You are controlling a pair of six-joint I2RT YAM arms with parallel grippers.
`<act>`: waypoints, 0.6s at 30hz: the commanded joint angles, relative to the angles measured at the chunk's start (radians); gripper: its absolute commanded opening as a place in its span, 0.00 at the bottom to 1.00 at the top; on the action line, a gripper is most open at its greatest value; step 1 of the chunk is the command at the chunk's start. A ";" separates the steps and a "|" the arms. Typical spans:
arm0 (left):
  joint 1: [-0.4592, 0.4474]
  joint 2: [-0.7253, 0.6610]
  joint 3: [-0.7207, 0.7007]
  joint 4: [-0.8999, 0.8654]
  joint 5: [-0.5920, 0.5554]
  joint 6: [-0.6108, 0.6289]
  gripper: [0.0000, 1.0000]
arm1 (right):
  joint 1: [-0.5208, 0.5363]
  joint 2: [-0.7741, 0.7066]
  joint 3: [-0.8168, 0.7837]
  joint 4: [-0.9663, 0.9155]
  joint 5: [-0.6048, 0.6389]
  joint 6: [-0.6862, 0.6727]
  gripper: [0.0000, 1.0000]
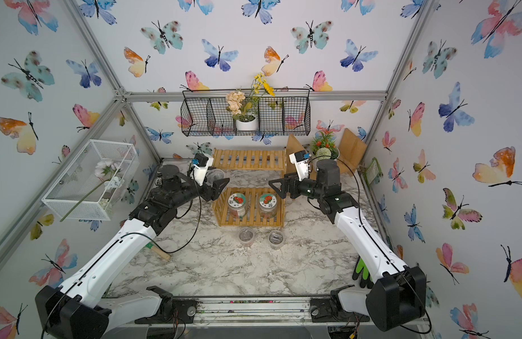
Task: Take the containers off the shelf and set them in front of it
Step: Place the container at the center of the board.
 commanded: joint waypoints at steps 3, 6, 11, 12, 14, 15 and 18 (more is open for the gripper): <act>-0.039 -0.129 -0.130 0.019 -0.079 -0.060 0.74 | -0.003 -0.052 -0.023 -0.051 0.048 -0.026 0.98; -0.063 -0.178 -0.204 0.037 -0.100 -0.082 0.74 | -0.003 -0.064 -0.022 -0.065 0.055 -0.030 0.98; -0.097 -0.248 -0.320 0.073 -0.143 -0.107 0.73 | -0.003 -0.072 -0.019 -0.079 0.059 -0.032 0.98; -0.104 -0.261 -0.341 0.079 -0.155 -0.108 0.73 | -0.003 -0.071 -0.019 -0.079 0.059 -0.031 0.98; -0.112 -0.283 -0.379 0.086 -0.171 -0.117 0.73 | -0.003 -0.073 -0.020 -0.082 0.059 -0.031 0.98; -0.115 -0.292 -0.391 0.083 -0.174 -0.120 0.73 | -0.003 -0.074 -0.021 -0.082 0.060 -0.030 0.98; -0.121 -0.306 -0.431 0.078 -0.184 -0.137 0.73 | -0.003 -0.077 -0.024 -0.081 0.062 -0.030 0.98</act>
